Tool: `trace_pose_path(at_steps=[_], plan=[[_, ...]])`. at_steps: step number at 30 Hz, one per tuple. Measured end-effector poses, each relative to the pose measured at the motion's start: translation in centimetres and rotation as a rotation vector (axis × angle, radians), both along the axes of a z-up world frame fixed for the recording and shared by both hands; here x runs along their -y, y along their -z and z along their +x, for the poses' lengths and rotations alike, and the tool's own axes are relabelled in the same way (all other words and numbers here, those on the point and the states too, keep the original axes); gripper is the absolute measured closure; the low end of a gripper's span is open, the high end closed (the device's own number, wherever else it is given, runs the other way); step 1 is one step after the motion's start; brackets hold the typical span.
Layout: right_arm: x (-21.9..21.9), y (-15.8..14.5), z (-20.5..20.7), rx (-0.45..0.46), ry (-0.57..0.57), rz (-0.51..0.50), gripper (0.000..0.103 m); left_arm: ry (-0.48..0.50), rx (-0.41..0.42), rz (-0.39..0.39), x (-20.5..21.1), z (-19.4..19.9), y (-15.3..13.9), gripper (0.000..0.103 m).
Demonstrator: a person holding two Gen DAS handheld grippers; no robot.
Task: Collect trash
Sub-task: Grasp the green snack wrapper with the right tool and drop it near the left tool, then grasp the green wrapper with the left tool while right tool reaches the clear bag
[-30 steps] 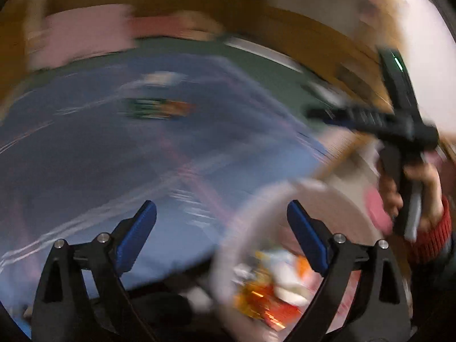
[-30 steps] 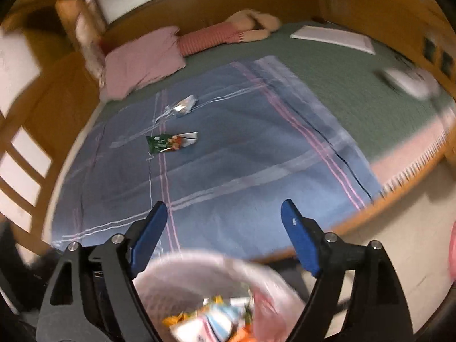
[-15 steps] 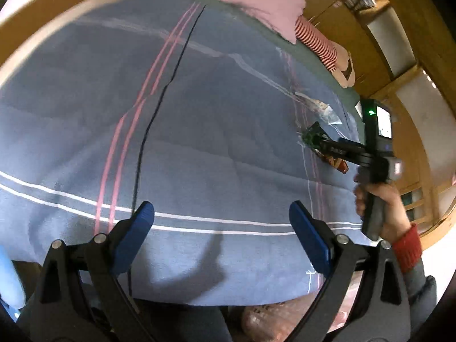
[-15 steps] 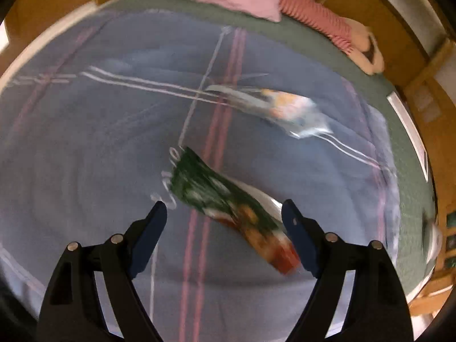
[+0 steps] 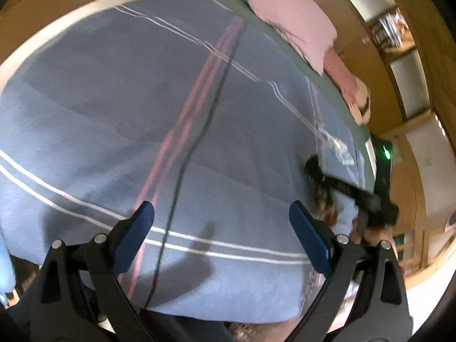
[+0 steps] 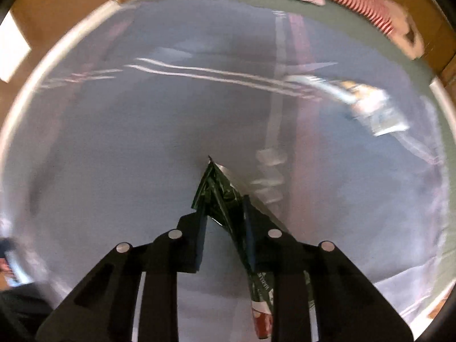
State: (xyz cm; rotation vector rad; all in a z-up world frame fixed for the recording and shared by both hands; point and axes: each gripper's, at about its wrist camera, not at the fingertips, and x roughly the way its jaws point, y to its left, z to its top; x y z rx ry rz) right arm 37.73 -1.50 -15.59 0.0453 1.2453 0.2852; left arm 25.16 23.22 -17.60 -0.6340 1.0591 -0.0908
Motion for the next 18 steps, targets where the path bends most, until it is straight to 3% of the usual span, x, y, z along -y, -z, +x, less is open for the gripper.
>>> trace_pose_path(at_steps=[6,7,8,10,13,18], plan=[[-5.9,-1.1,-3.0,-0.12,-0.206,0.227,0.077,-0.13,-0.02,-0.028,-3.2,-0.5,0.5,0.008],[-6.5,-1.5,-3.4,-0.124,-0.236,0.235,0.071,-0.136,-0.025,-0.031,-3.4,-0.5,0.6,0.008],[-7.2,-2.6,-3.9,-0.097,-0.279,0.233,0.056,-0.14,-0.032,-0.033,-3.5,-0.6,0.7,0.008],[-7.0,-4.0,-4.1,-0.046,-0.283,0.24,0.034,-0.139,-0.04,-0.035,-3.8,-0.7,0.9,0.008],[-3.9,-7.1,-2.5,0.061,-0.18,0.292,0.032,-0.128,-0.038,-0.039,-3.7,-0.4,0.6,0.008],[7.0,-9.6,2.0,0.272,0.334,0.242,0.028,-0.091,-0.022,-0.026,-3.4,-0.9,-0.2,0.007]])
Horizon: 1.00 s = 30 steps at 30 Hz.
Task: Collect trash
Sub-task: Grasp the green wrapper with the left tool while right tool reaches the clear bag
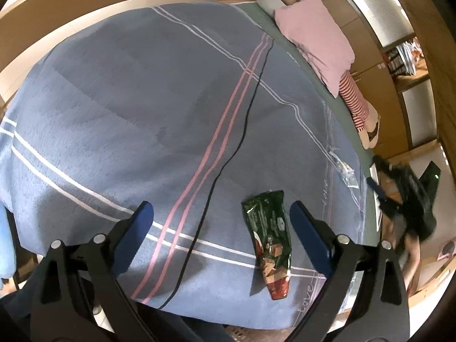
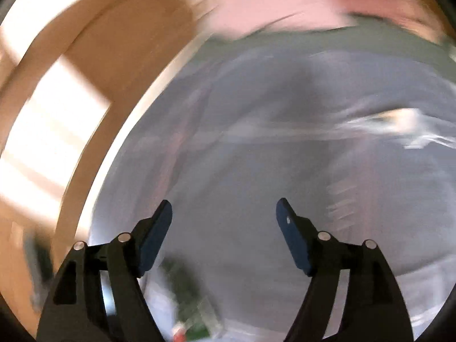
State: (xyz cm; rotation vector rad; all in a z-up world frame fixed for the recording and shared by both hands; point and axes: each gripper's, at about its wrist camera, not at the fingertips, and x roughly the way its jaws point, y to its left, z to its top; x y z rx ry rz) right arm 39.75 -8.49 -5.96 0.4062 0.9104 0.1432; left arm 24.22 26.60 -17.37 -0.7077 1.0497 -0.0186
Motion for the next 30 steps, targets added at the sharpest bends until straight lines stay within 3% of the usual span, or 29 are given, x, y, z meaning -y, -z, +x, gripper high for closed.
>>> trace_pose_path(at_steps=[3,6,13,17,18,19,20,21,22,25,30], plan=[[4.3,0.5,2.6,0.019,0.189,-0.074,0.027,0.016,-0.001,0.014,0.4,0.3,0.0,0.006],[7.2,2.3,5.1,-0.04,0.276,-0.079,0.027,0.046,-0.023,0.016,0.9,0.6,0.5,0.006],[9.9,8.3,8.8,-0.144,0.378,-0.056,0.027,0.093,-0.063,0.004,2.6,1.8,1.5,0.006],[9.9,10.5,10.3,-0.155,0.383,-0.088,0.027,0.148,-0.062,0.006,4.0,2.4,1.9,0.006],[9.9,10.8,10.5,-0.149,0.378,-0.108,0.03,0.159,-0.065,-0.002,4.3,2.6,2.1,0.005],[9.8,11.0,10.5,-0.153,0.364,-0.121,0.051,0.173,-0.072,-0.02,4.7,2.9,2.4,0.005],[9.7,11.4,10.7,-0.174,0.337,-0.136,0.083,0.188,-0.082,-0.045,5.2,3.3,2.8,0.005],[9.7,12.0,10.9,-0.2,0.299,-0.138,0.097,0.198,-0.09,-0.065,5.5,3.6,3.1,0.005],[9.6,12.1,10.6,-0.205,0.278,-0.133,0.102,0.212,-0.099,-0.089,6.1,4.0,3.5,0.005],[9.1,11.5,8.6,-0.199,0.191,-0.12,0.102,0.256,-0.125,-0.118,8.2,5.1,4.4,0.004],[7.3,9.6,2.6,-0.237,-0.051,-0.148,0.102,0.304,-0.16,-0.06,11.1,6.3,5.3,0.005]])
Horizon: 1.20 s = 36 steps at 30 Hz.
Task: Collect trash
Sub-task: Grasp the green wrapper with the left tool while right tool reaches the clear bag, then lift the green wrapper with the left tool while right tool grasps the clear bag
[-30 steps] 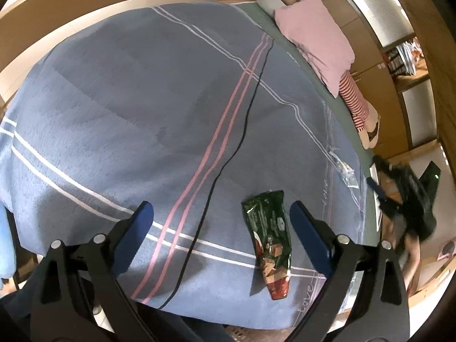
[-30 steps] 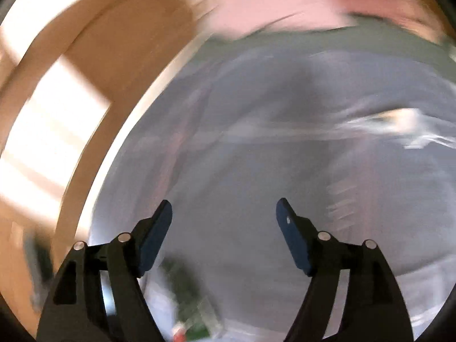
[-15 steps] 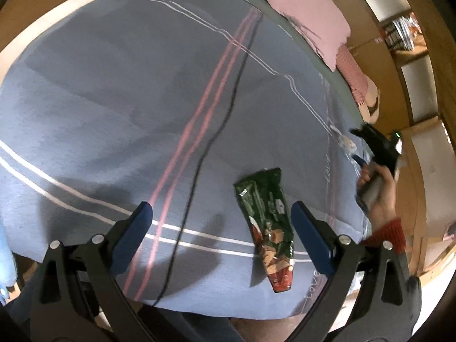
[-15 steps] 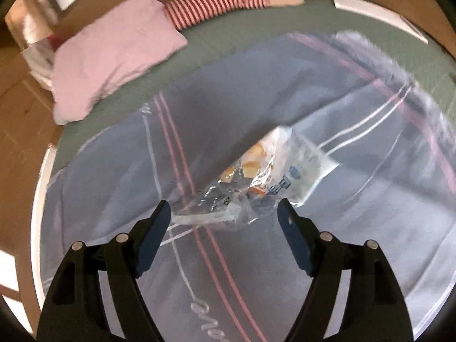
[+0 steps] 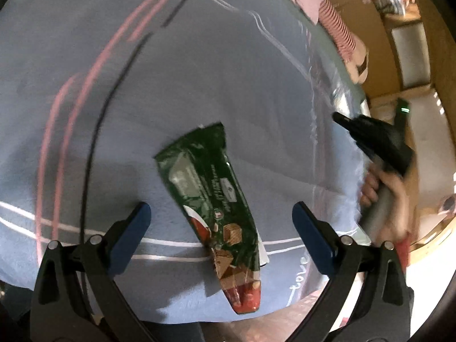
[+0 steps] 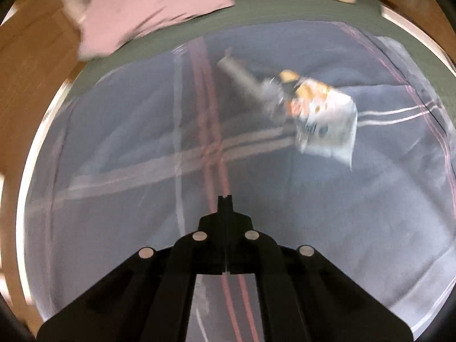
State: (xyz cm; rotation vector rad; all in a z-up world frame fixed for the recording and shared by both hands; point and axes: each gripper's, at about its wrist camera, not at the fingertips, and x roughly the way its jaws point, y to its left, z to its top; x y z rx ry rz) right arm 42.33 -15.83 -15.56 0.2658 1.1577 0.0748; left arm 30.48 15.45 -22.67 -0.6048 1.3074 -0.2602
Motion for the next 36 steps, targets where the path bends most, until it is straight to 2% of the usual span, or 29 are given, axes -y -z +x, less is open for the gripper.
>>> trace_pose_path(at_steps=[2,3,5,6,7,9,10,11,13,16,18,20,23,27,28,29,30,32,36], plan=[[-0.4,-0.4,-2.2,-0.039,-0.08,-0.003,0.102,0.003,0.003,0.015,0.4,0.2,-0.1,0.007],[-0.5,-0.8,-3.9,-0.061,-0.13,0.004,0.102,0.002,0.0,0.01,0.5,0.2,0.0,0.014],[-0.7,-0.9,-5.9,-0.1,-0.207,0.027,0.102,-0.008,-0.015,0.014,0.6,0.4,0.3,0.019],[-0.4,-1.5,-6.8,-0.085,-0.214,-0.015,0.102,-0.015,-0.014,0.02,0.6,0.5,0.2,0.028],[-0.2,-2.0,-7.2,-0.061,-0.204,-0.05,0.099,-0.02,-0.01,0.025,0.5,0.6,0.1,0.043],[0.9,-3.4,-7.4,0.01,-0.141,-0.105,0.071,-0.007,-0.01,-0.002,0.5,0.7,0.3,0.059],[1.8,-4.1,-7.0,0.058,-0.079,-0.119,0.04,-0.011,-0.013,-0.015,0.4,0.7,0.4,0.066],[2.1,-4.4,-6.8,0.083,-0.049,-0.125,0.024,-0.017,-0.005,-0.016,0.2,0.6,0.2,0.069],[2.7,-5.0,-5.0,0.136,0.019,-0.182,0.023,-0.02,0.035,0.004,-0.1,0.4,-0.6,0.08],[3.0,-4.7,-0.8,0.161,0.062,-0.344,0.022,-0.014,0.126,0.069,-0.7,-0.4,-2.3,0.087],[4.0,-3.8,1.9,0.149,0.118,-0.379,0.022,-0.011,0.182,0.122,-0.9,-0.7,-3.4,0.087],[5.5,-2.8,4.7,0.123,0.189,-0.344,0.022,-0.004,0.207,0.138,-1.2,-0.6,-4.0,0.087],[7.0,-2.2,6.4,0.09,0.257,-0.326,0.022,0.008,0.207,0.147,-1.1,-0.6,-3.9,0.087],[8.2,-0.1,7.5,0.056,0.312,-0.222,0.024,0.033,0.199,0.156,-1.2,-0.7,-3.7,0.087],[8.2,0.4,7.3,0.05,0.315,-0.207,0.041,0.034,0.203,0.155,-1.1,-0.6,-3.8,0.087],[8.3,0.9,7.2,0.039,0.313,-0.185,0.068,0.039,0.205,0.158,-0.9,-0.6,-3.9,0.088],[8.3,1.0,6.6,0.036,0.314,-0.148,0.078,0.046,0.21,0.158,-0.7,-0.5,-4.0,0.09],[8.2,0.9,6.0,0.056,0.299,-0.131,0.09,0.053,0.221,0.159,-0.6,-0.9,-4.1,0.092],[6.6,-1.4,2.7,0.081,0.193,-0.117,0.095,0.054,0.238,0.158,-0.3,-1.0,-4.4,0.096]])
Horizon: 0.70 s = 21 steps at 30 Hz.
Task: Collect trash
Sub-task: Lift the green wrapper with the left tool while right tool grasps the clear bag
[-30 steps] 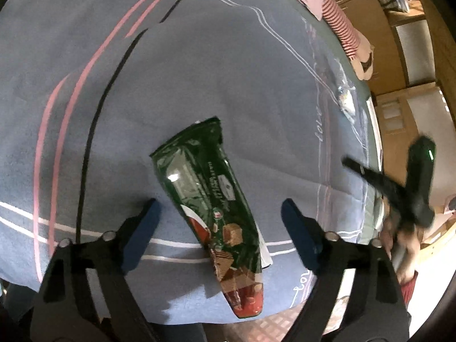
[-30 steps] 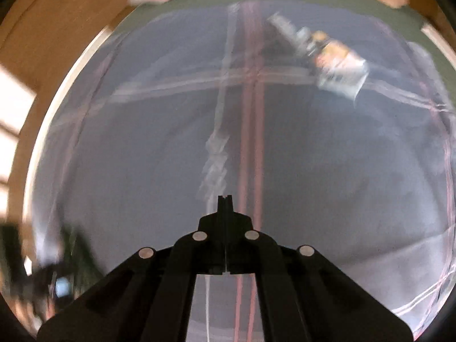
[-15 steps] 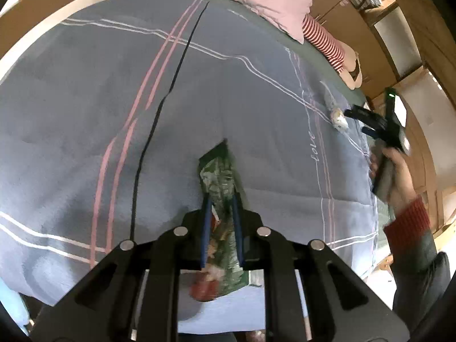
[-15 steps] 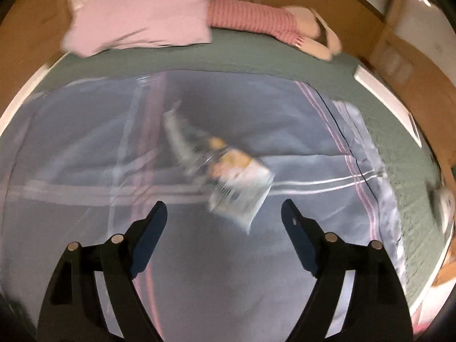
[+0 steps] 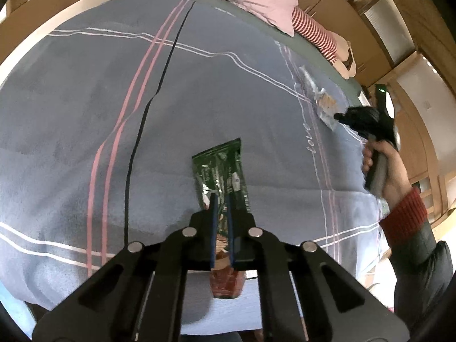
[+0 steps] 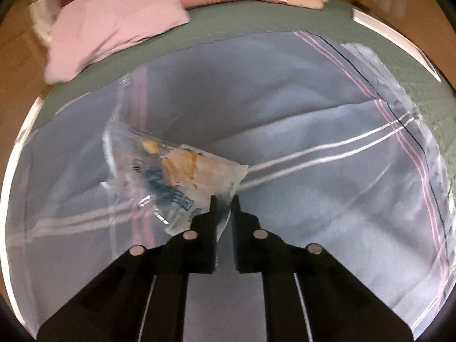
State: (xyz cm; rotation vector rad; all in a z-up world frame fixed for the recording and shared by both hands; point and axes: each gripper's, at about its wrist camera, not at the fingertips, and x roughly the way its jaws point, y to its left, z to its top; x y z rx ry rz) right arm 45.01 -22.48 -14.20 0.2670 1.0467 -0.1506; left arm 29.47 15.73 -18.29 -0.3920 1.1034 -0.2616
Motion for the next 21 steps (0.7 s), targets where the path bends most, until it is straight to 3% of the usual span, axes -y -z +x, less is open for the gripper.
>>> trace_pose_path(at_steps=[5,6,7,8,10,14,15,16,19,21], plan=[[-1.1,-2.5,-6.5,0.017,-0.106,0.045,0.097,-0.045,0.005,-0.04,-0.7,-0.2,0.1,0.093],[-1.3,-2.6,-7.3,0.014,-0.112,0.055,0.097,-0.055,-0.004,-0.062,-1.1,-0.1,0.4,0.072],[-1.5,-2.6,-8.0,0.001,-0.127,0.077,0.097,-0.056,-0.019,-0.086,-1.1,0.0,0.6,0.039],[-1.9,-2.5,-9.0,-0.011,-0.138,0.091,0.097,-0.052,-0.038,-0.1,-0.9,0.1,0.9,0.028],[-3.3,-2.0,-11.3,-0.074,-0.179,0.096,0.097,0.001,-0.067,-0.101,0.1,0.6,1.4,0.023],[-5.5,-0.4,-13.9,-0.168,-0.239,0.123,0.098,0.082,-0.156,-0.046,2.2,1.7,2.8,0.022],[-6.1,-0.2,-14.5,-0.178,-0.256,0.121,0.097,0.083,-0.181,-0.035,2.3,1.9,3.3,0.032],[-6.8,-0.3,-15.1,-0.177,-0.274,0.113,0.098,0.088,-0.21,-0.029,2.4,2.1,3.8,0.056],[-8.3,-0.8,-16.4,-0.157,-0.304,0.092,0.098,0.129,-0.232,0.009,3.2,2.5,4.3,0.075],[-9.0,-1.4,-17.1,-0.128,-0.312,0.081,0.098,0.154,-0.211,0.025,3.8,2.6,3.8,0.08]])
